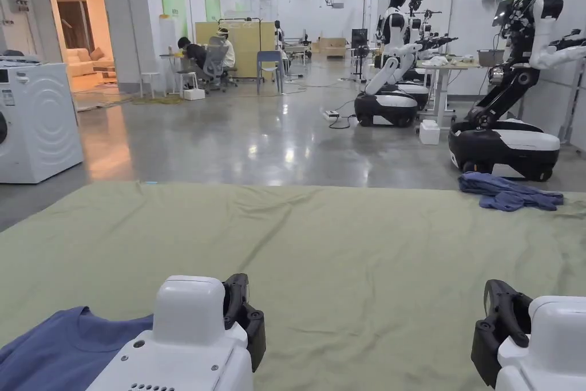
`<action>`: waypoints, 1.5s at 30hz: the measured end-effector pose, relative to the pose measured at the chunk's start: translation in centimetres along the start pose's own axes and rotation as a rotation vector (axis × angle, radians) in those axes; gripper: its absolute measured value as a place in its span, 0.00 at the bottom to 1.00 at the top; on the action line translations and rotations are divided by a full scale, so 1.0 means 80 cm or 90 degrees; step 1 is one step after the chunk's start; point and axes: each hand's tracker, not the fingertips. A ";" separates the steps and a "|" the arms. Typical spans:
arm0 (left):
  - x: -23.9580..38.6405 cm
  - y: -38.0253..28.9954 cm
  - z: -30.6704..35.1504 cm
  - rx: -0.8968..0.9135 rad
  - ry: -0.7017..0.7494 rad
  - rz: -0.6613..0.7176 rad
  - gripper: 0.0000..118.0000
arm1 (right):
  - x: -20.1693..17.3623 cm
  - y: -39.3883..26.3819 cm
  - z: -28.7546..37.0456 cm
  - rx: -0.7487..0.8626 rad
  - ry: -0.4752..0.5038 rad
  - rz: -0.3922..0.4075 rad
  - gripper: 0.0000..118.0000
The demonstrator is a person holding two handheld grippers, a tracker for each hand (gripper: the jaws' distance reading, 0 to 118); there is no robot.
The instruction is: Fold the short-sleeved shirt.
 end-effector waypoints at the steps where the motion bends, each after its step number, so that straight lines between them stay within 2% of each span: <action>1: 0.002 0.000 0.000 -0.001 0.004 -0.002 0.00 | 0.000 0.001 0.000 -0.001 0.002 0.002 0.02; 10: -0.004 0.003 0.002 0.000 0.015 -0.007 0.00 | -0.009 0.005 -0.004 0.011 0.014 0.009 0.02; 15: -0.025 0.009 0.014 0.002 0.046 0.000 0.00 | -0.032 0.012 -0.013 0.010 0.055 0.019 0.02; 21: -0.089 0.028 0.062 0.017 0.161 0.027 0.00 | -0.102 0.020 -0.033 0.005 0.195 0.011 0.02; 25: -0.136 0.034 0.107 0.015 0.259 0.022 0.00 | -0.170 0.019 -0.042 -0.027 0.343 -0.015 0.02; 27: -0.159 0.033 0.123 -0.002 0.301 0.032 0.00 | -0.202 0.014 -0.040 -0.037 0.386 0.000 0.02; 29: -0.178 0.028 0.131 -0.018 0.331 0.051 0.00 | -0.221 0.010 -0.041 -0.057 0.425 -0.012 0.02; 31: -0.196 0.024 0.130 -0.044 0.337 0.077 0.00 | -0.231 0.005 -0.043 -0.074 0.442 -0.027 0.02; 36: -0.241 0.009 0.086 -0.150 0.276 0.150 0.00 | -0.238 -0.011 -0.050 -0.092 0.431 -0.005 0.02; 37: -0.250 0.004 0.070 -0.176 0.263 0.168 0.03 | -0.238 -0.015 -0.054 -0.100 0.428 -0.008 0.02; 38: -0.261 -0.003 0.054 -0.193 0.254 0.181 0.26 | -0.238 -0.019 -0.059 -0.109 0.426 -0.012 0.02; 39: -0.269 -0.010 0.036 -0.221 0.246 0.189 0.80 | -0.238 -0.023 -0.063 -0.120 0.426 -0.015 0.02; 40: -0.280 -0.019 0.011 -0.270 0.226 0.193 1.00 | -0.237 -0.027 -0.067 -0.130 0.423 -0.019 0.02; 41: -0.284 -0.036 -0.002 -0.314 0.242 0.209 1.00 | -0.237 -0.031 -0.071 -0.135 0.420 -0.019 0.02; 45: -0.303 -0.085 -0.091 -0.418 0.216 0.177 1.00 | -0.235 -0.045 -0.086 -0.156 0.406 -0.013 0.02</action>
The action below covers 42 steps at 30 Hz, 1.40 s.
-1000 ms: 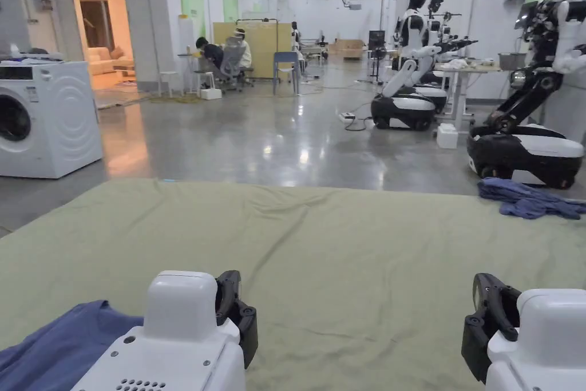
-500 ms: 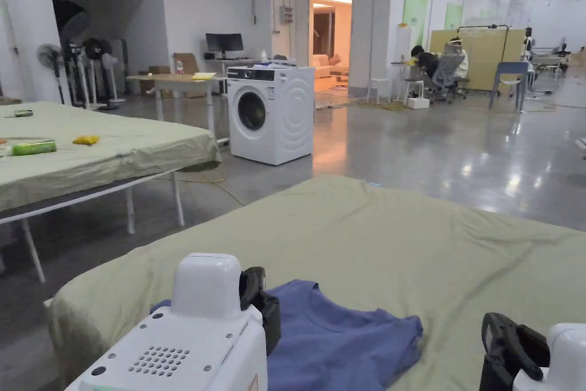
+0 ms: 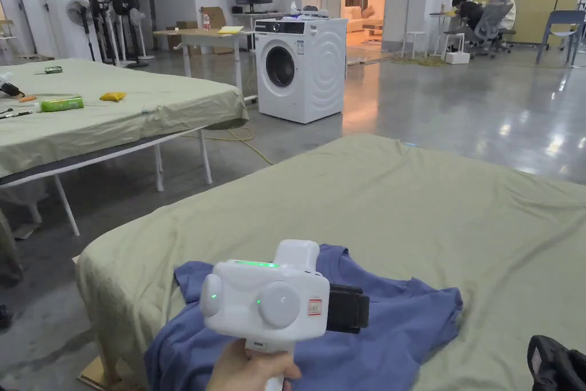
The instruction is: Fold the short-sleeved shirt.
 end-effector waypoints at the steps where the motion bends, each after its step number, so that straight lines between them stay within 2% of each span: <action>1: -0.001 0.001 -0.027 -0.033 0.003 0.011 1.00 | 0.004 -0.003 -0.004 -0.007 -0.002 0.000 0.02; 3: -0.009 -0.002 -0.080 -0.080 -0.022 0.066 1.00 | 0.011 -0.009 -0.010 -0.020 -0.010 0.001 0.02; 5: -0.013 0.004 -0.119 -0.130 -0.009 0.115 1.00 | 0.020 -0.017 -0.017 -0.035 -0.021 0.005 0.02; 8: -0.011 -0.005 -0.165 -0.215 0.021 0.075 1.00 | 0.036 -0.028 -0.029 -0.063 -0.037 -0.008 0.02; 10: 0.005 -0.008 -0.157 -0.167 0.059 0.015 1.00 | 0.044 -0.034 -0.035 -0.075 -0.040 -0.026 0.02; 12: 0.013 -0.005 -0.149 -0.173 0.072 0.024 0.99 | 0.050 -0.038 -0.037 -0.084 -0.040 -0.039 0.02; 15: 0.011 -0.004 -0.146 -0.180 0.092 0.012 0.89 | 0.047 -0.039 -0.033 -0.089 -0.039 -0.053 0.02; 16: 0.018 0.002 -0.132 -0.165 0.090 0.006 0.89 | 0.045 -0.039 -0.031 -0.090 -0.037 -0.054 0.02; 17: 0.017 0.005 -0.126 -0.164 0.085 0.005 0.79 | 0.044 -0.039 -0.028 -0.091 -0.037 -0.054 0.02; 19: 0.019 0.009 -0.118 -0.156 0.080 0.014 0.41 | 0.042 -0.037 -0.023 -0.091 -0.036 -0.053 0.02; 20: 0.021 0.009 -0.118 -0.159 0.081 0.017 0.19 | 0.042 -0.036 -0.020 -0.091 -0.036 -0.053 0.02; 21: 0.018 0.006 -0.120 -0.165 0.090 0.015 0.07 | 0.042 -0.035 -0.017 -0.091 -0.036 -0.055 0.02; 23: 0.009 0.001 -0.119 -0.163 0.069 0.027 0.07 | 0.052 -0.036 -0.009 -0.094 -0.040 -0.051 0.02; 25: -0.001 0.005 -0.110 -0.165 0.036 0.108 0.06 | 0.059 -0.032 0.005 -0.084 -0.049 -0.043 0.02; 28: -0.015 0.015 -0.097 -0.167 -0.009 0.161 0.04 | 0.072 -0.021 0.026 -0.070 -0.082 -0.048 0.02; 34: -0.010 0.039 -0.048 -0.128 -0.040 0.151 0.04 | 0.107 -0.004 0.086 -0.029 -0.144 -0.056 0.02; 37: 0.010 0.056 -0.013 -0.094 -0.126 0.225 0.04 | 0.121 0.005 0.116 -0.001 -0.180 -0.079 0.02; 40: 0.064 0.080 0.022 -0.061 -0.173 0.149 0.03 | 0.140 0.008 0.142 0.017 -0.201 -0.113 0.02; 42: 0.105 0.095 0.041 -0.044 -0.240 0.156 0.03 | 0.151 0.010 0.159 0.033 -0.223 -0.127 0.02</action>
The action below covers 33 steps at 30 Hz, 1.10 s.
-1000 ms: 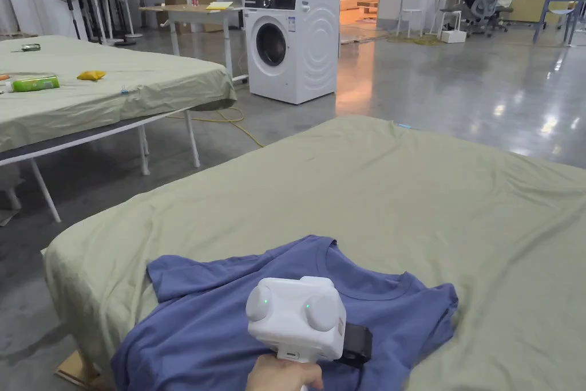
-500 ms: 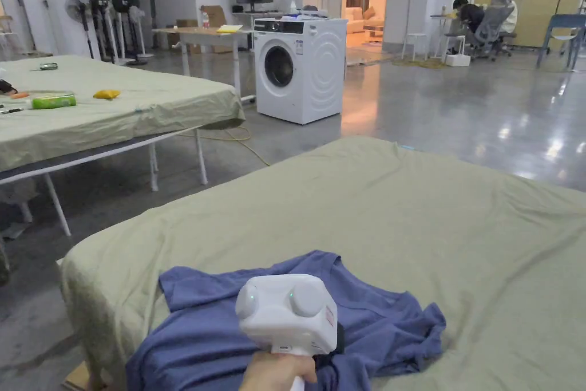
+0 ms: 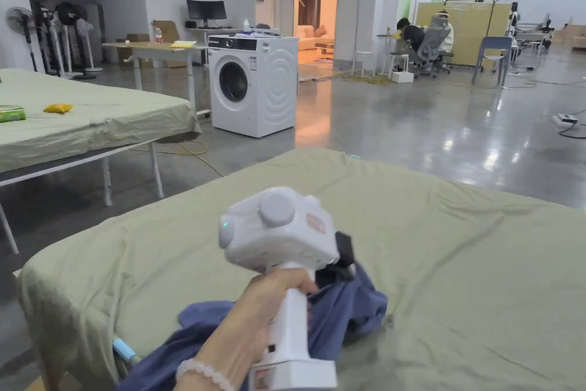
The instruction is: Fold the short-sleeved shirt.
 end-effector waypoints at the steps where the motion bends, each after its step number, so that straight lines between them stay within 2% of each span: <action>1: 0.032 0.000 -0.004 -0.006 -0.039 -0.010 0.03 | 0.007 0.003 0.006 0.006 -0.009 -0.003 0.02; 6: 0.206 -0.040 -0.038 -0.046 -0.168 -0.131 0.03 | 0.058 0.015 0.040 0.044 -0.073 -0.009 0.02; 10: 0.338 -0.111 -0.079 -0.158 -0.333 -0.167 0.03 | 0.109 0.025 0.076 0.079 -0.140 -0.030 0.02; 12: 0.391 -0.156 -0.094 -0.200 -0.374 -0.222 0.03 | 0.132 0.028 0.094 0.089 -0.182 -0.035 0.02; 14: 0.427 -0.212 -0.114 -0.221 -0.371 -0.271 0.03 | 0.158 0.025 0.110 0.100 -0.219 -0.042 0.02; 16: 0.437 -0.262 -0.149 -0.272 -0.372 -0.267 0.03 | 0.183 0.019 0.124 0.096 -0.253 -0.054 0.02; 18: 0.432 -0.309 -0.193 -0.328 -0.332 -0.262 0.03 | 0.203 0.011 0.133 0.086 -0.282 -0.067 0.02; 19: 0.428 -0.334 -0.215 -0.335 -0.288 -0.303 0.03 | 0.215 0.005 0.138 0.080 -0.296 -0.078 0.02; 21: 0.416 -0.370 -0.246 -0.380 -0.256 -0.312 0.04 | 0.231 -0.009 0.143 0.067 -0.312 -0.097 0.02; 22: 0.410 -0.385 -0.258 -0.408 -0.244 -0.318 0.08 | 0.240 -0.016 0.145 0.058 -0.320 -0.109 0.02; 23: 0.405 -0.397 -0.266 -0.434 -0.238 -0.312 0.26 | 0.247 -0.022 0.144 0.048 -0.326 -0.122 0.02; 24: 0.402 -0.403 -0.269 -0.447 -0.225 -0.323 0.75 | 0.253 -0.027 0.142 0.041 -0.330 -0.132 0.02; 25: 0.400 -0.408 -0.270 -0.456 -0.211 -0.333 0.94 | 0.258 -0.033 0.140 0.033 -0.333 -0.139 0.02; 26: 0.397 -0.405 -0.266 -0.458 -0.226 -0.342 0.98 | 0.260 -0.036 0.137 0.027 -0.333 -0.143 0.02; 33: 0.350 -0.297 -0.189 -0.333 -0.277 -0.263 0.95 | 0.231 -0.035 0.108 0.004 -0.300 -0.101 0.02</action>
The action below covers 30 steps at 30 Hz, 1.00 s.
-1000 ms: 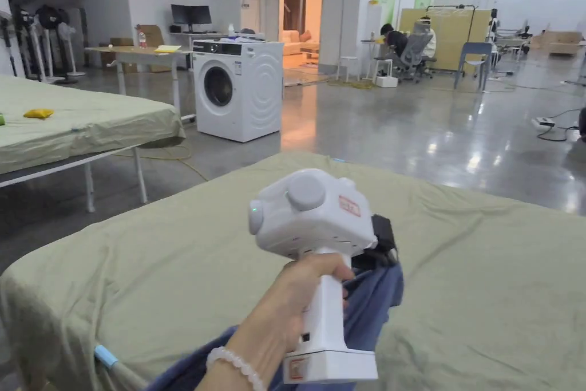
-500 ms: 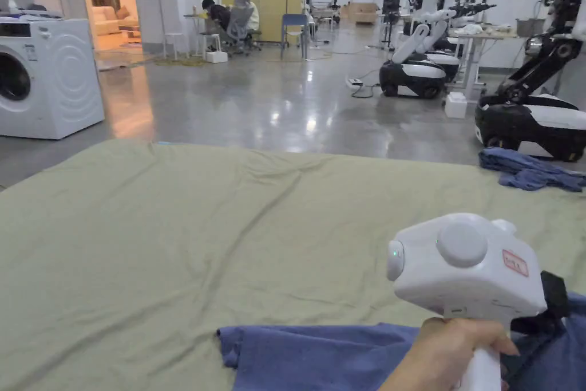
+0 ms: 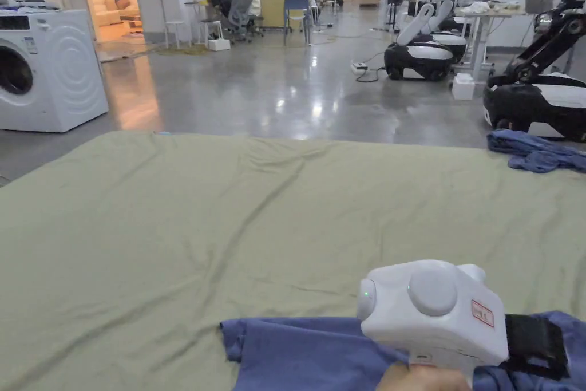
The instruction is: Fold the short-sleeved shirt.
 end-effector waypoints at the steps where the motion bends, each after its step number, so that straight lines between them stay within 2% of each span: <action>1: -0.011 0.003 0.029 0.018 0.029 -0.018 0.95 | -0.010 -0.001 -0.002 -0.001 0.013 0.007 0.02; 2: -0.023 0.003 0.054 0.051 0.060 -0.029 0.87 | -0.021 -0.003 -0.005 -0.004 0.027 0.014 0.02; 3: -0.035 0.003 0.070 0.084 0.099 -0.016 0.57 | -0.030 -0.004 -0.006 -0.006 0.039 0.020 0.02; 4: -0.050 0.000 0.083 0.085 0.134 -0.016 0.19 | -0.047 -0.004 -0.006 -0.009 0.052 0.032 0.02; 5: -0.068 -0.003 0.095 0.090 0.163 0.000 0.00 | -0.059 -0.007 -0.008 -0.011 0.061 0.046 0.02; 7: -0.104 -0.011 0.118 0.074 0.196 0.004 0.00 | -0.079 -0.009 -0.011 -0.019 0.073 0.069 0.02; 10: -0.161 -0.019 0.155 0.099 0.227 0.089 0.00 | -0.107 -0.011 -0.014 -0.020 0.093 0.093 0.02; 12: -0.200 -0.012 0.181 0.116 0.277 0.103 0.00 | -0.127 -0.010 -0.016 -0.024 0.100 0.103 0.02; 13: -0.221 -0.009 0.194 0.115 0.289 0.112 0.11 | -0.134 -0.011 -0.018 -0.027 0.108 0.109 0.02; 14: -0.241 -0.001 0.203 0.100 0.286 0.111 0.39 | -0.138 -0.012 -0.020 -0.029 0.112 0.109 0.02; 15: -0.259 0.005 0.207 0.090 0.283 0.127 0.81 | -0.142 -0.014 -0.022 -0.032 0.116 0.108 0.02; 16: -0.281 0.010 0.212 0.085 0.289 0.159 0.86 | -0.146 -0.014 -0.026 -0.037 0.121 0.107 0.02; 20: -0.339 0.033 0.207 0.108 0.303 0.269 0.85 | -0.165 -0.021 -0.035 -0.062 0.122 0.124 0.02; 22: -0.359 0.038 0.187 0.068 0.287 0.293 0.84 | -0.169 -0.026 -0.041 -0.075 0.117 0.137 0.02; 24: -0.363 0.037 0.165 0.035 0.304 0.296 0.84 | -0.165 -0.030 -0.047 -0.082 0.116 0.142 0.02; 26: -0.343 0.033 0.151 0.028 0.371 0.225 0.81 | -0.163 -0.034 -0.052 -0.092 0.117 0.142 0.02; 28: -0.326 0.040 0.140 0.012 0.407 0.165 0.42 | -0.163 -0.036 -0.052 -0.101 0.107 0.138 0.02; 29: -0.318 0.035 0.134 -0.012 0.484 0.133 0.39 | -0.162 -0.038 -0.054 -0.107 0.101 0.135 0.02; 30: -0.316 0.033 0.131 -0.017 0.520 0.090 0.38 | -0.160 -0.040 -0.055 -0.114 0.096 0.131 0.02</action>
